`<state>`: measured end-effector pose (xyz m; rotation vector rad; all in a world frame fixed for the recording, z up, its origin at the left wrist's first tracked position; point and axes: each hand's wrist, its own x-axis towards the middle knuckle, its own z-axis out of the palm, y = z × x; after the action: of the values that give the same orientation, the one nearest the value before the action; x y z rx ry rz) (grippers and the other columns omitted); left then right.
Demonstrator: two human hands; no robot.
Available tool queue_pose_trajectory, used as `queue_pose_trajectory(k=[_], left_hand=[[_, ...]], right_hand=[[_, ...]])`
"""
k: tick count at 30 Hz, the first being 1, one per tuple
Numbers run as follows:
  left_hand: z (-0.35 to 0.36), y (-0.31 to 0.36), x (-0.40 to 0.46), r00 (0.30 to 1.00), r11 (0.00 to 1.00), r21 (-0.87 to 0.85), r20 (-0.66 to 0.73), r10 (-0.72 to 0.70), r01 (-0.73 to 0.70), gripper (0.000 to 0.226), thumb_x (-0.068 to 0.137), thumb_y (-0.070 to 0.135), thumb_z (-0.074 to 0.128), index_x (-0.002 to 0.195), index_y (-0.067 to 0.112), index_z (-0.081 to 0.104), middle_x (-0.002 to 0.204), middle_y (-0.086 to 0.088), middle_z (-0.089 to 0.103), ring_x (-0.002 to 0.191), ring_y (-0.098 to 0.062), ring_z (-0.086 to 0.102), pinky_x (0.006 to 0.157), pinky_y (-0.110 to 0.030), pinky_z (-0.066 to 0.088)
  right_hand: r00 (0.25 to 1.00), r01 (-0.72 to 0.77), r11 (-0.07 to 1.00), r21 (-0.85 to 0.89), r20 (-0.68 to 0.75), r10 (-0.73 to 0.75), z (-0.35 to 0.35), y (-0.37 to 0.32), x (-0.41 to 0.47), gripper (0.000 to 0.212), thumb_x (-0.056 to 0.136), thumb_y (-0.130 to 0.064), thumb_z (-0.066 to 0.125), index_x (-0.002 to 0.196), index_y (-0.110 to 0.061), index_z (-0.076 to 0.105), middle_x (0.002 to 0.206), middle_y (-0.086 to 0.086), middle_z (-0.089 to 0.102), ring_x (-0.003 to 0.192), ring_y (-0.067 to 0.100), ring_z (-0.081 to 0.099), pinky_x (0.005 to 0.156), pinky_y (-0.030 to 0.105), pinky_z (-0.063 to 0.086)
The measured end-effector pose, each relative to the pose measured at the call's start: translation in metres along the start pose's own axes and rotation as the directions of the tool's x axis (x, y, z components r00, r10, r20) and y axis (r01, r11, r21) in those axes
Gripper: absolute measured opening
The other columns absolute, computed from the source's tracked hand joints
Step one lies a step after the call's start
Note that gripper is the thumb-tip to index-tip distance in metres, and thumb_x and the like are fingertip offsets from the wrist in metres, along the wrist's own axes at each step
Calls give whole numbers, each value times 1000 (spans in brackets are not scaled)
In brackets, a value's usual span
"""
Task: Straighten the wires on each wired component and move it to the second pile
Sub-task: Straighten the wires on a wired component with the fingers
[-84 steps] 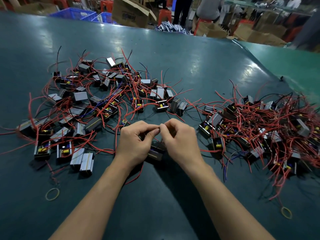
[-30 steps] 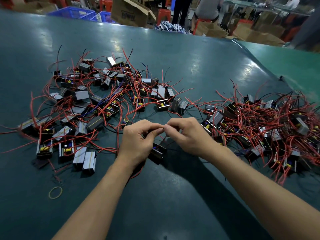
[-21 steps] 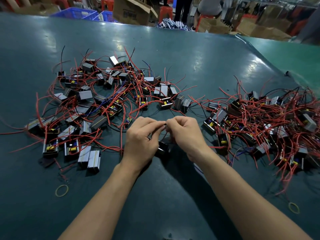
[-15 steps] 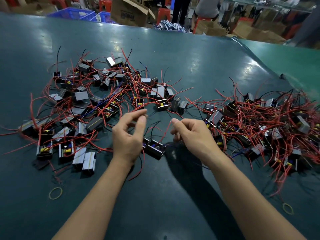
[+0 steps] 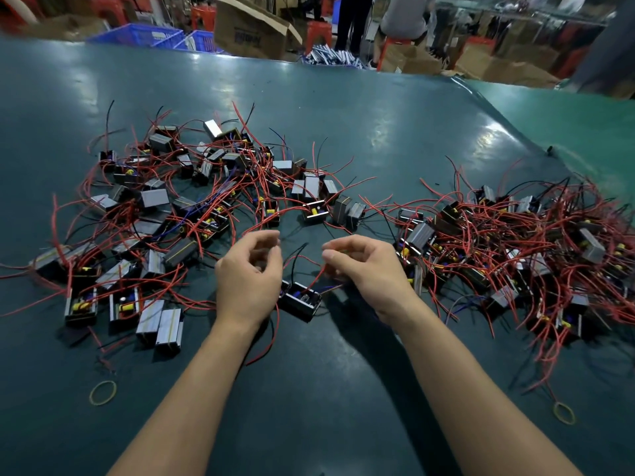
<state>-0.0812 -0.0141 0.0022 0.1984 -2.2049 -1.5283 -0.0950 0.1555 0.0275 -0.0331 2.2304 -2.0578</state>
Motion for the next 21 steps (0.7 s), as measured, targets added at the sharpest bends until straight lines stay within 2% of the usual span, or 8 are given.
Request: queue_pose_trajectory(k=[2, 7, 11, 14, 16, 19, 21], left_hand=[[-2, -2, 2, 1000, 996, -82, 20, -24, 26, 25, 87, 8, 68, 98, 31, 68, 93, 10, 70, 73, 0, 63, 65, -14, 52], [2, -1, -3, 973, 1000, 0, 230, 29, -30, 7, 89, 23, 69, 88, 24, 76, 79, 12, 73, 75, -5, 69, 71, -21, 54], [-3, 2, -4, 933, 984, -175, 359, 35, 30, 11, 90, 12, 69, 90, 20, 76, 77, 2, 75, 76, -12, 73, 71, -26, 58], [-8, 3, -2, 949, 956, -287, 313, 34, 60, 19, 90, 5, 65, 97, 20, 74, 84, 0, 76, 85, -13, 73, 74, -21, 56], [-12, 3, 1, 959, 911, -389, 283, -18, 132, 26, 91, -2, 61, 103, 18, 71, 91, -2, 77, 89, -12, 71, 77, -20, 55], [-16, 2, 4, 962, 856, -471, 255, -99, 212, 23, 90, -2, 61, 105, 12, 70, 93, -5, 76, 73, -10, 67, 66, -18, 53], [-17, 2, 5, 958, 829, -502, 257, -128, 246, 18, 90, 1, 62, 106, 8, 69, 92, -7, 76, 70, -11, 67, 59, -18, 52]], right_hand=[[1000, 25, 998, 65, -3, -25, -3, 5, -6, 6, 85, -1, 71, 89, -5, 69, 65, 1, 71, 60, 9, 68, 60, 16, 51], [997, 80, 990, 120, 8, -81, -8, 11, -12, 6, 92, -3, 62, 93, -5, 68, 72, 6, 73, 69, 16, 71, 65, 22, 55], [996, 66, 985, 160, 41, -74, -13, 11, -12, 4, 94, -3, 59, 93, -4, 63, 73, 9, 74, 70, 18, 71, 66, 25, 56], [996, 61, 975, 212, 56, -74, -15, 14, -12, 2, 92, -2, 60, 92, -3, 59, 77, 14, 74, 74, 22, 72, 68, 26, 57], [996, 56, 966, 254, 52, -71, -16, 15, -11, 4, 91, -1, 61, 91, -3, 58, 79, 16, 74, 73, 24, 73, 68, 26, 56], [997, 46, 956, 290, 48, -63, -16, 18, -10, 9, 89, -3, 64, 91, -3, 55, 80, 19, 74, 72, 27, 73, 68, 28, 57], [996, 50, 957, 284, 50, -67, -17, 17, -11, 13, 86, -7, 67, 90, -4, 55, 80, 20, 74, 72, 29, 73, 67, 30, 57]])
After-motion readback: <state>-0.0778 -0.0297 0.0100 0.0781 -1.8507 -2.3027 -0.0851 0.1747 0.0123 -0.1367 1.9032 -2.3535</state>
